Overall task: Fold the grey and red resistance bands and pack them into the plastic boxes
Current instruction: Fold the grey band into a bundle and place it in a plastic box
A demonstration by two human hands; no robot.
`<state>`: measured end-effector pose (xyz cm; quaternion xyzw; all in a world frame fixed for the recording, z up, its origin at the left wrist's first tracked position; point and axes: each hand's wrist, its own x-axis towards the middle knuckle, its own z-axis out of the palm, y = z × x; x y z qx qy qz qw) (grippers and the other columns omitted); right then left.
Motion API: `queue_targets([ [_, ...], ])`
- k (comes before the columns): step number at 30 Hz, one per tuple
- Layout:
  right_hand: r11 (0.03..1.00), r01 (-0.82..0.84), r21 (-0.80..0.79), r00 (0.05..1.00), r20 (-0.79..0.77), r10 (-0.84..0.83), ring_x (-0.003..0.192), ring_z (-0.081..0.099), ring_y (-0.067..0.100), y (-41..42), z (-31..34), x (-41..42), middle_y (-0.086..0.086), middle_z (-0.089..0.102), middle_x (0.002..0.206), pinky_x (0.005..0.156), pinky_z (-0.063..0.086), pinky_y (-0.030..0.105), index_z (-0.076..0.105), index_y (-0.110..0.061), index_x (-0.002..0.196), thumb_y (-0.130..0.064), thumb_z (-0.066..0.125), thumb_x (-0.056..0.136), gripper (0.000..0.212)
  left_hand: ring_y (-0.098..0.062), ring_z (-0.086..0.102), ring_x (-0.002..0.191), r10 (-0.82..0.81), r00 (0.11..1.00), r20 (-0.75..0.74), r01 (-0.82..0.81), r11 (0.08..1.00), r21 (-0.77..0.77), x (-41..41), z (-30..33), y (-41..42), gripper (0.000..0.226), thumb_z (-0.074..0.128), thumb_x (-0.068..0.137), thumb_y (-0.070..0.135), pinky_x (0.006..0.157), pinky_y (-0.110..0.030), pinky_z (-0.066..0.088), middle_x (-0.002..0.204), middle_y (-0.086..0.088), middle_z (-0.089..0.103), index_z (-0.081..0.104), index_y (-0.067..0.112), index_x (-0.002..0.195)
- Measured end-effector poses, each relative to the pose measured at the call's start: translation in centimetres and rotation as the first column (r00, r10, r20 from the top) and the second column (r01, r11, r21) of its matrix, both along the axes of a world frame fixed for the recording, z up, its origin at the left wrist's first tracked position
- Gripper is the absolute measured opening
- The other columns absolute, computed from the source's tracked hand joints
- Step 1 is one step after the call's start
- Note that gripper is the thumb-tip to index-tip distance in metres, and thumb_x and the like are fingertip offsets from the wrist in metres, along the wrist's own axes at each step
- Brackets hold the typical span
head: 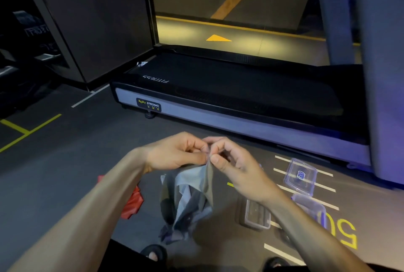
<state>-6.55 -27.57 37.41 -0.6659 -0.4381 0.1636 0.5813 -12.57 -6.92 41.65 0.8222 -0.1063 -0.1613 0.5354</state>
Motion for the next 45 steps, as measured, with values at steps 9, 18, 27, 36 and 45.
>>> queue_targets([
  [9,0.978,-0.022,-0.209,0.99,0.132,0.051,0.067,0.044,0.004,-0.7,1.5,0.8,-0.013,0.052,0.072,0.067,0.036,0.024,0.055,-0.017,0.098,-0.018,0.057,0.105,0.007,-0.011,0.043,0.067,0.035,0.999,-0.006,-0.035,0.999,-0.031,-0.2,-0.2,0.9,0.017,0.06,0.101,0.027,0.06,-0.022,0.033,0.072,0.004,0.056,0.072,0.019,0.091],
  [18,0.998,0.033,-0.047,0.999,0.005,-0.032,0.07,0.04,0.024,-2.7,3.9,3.1,0.017,0.048,0.074,0.068,0.035,0.037,0.057,-0.009,0.098,-0.018,0.058,0.103,0.01,-0.022,0.059,0.088,0.019,0.991,-0.13,-0.012,0.999,0.047,-0.3,-1.7,3.0,0.042,0.072,0.09,0.045,0.084,-0.043,0.045,0.095,-0.018,0.071,0.07,0.004,0.101],
  [27,0.978,0.098,-0.183,0.987,0.147,-0.072,0.073,0.051,0.01,-3.6,2.7,4.2,0.012,0.058,0.08,0.072,0.043,0.022,0.059,-0.008,0.097,-0.01,0.059,0.102,0.005,-0.015,0.046,0.068,0.112,0.993,-0.049,-0.111,0.994,0.019,-0.2,-1.5,3.6,0.018,0.073,0.093,0.03,0.065,-0.026,0.036,0.071,-0.003,0.063,0.071,0.012,0.091],
  [36,0.969,0.142,-0.201,0.976,0.19,-0.104,0.08,0.058,0.007,-4.0,2.4,4.2,0.003,0.063,0.087,0.077,0.046,0.019,0.06,-0.011,0.098,-0.009,0.06,0.101,0.004,-0.023,0.045,0.077,0.127,0.991,-0.034,-0.126,0.992,0.028,-0.2,-1.6,3.7,0.04,0.072,0.087,0.051,0.073,-0.042,0.031,0.081,-0.016,0.065,0.071,0.012,0.095],
  [45,0.96,0.149,-0.235,0.974,0.201,-0.102,0.084,0.063,0.018,-4.6,2.9,4.1,0.0,0.066,0.088,0.079,0.049,0.019,0.063,-0.014,0.095,-0.013,0.064,0.099,0.004,-0.018,0.051,0.074,0.144,0.987,0.064,-0.151,0.983,0.108,-0.2,-1.3,3.8,0.037,0.073,0.088,0.053,0.072,-0.037,0.039,0.083,-0.024,0.067,0.076,0.017,0.089],
])
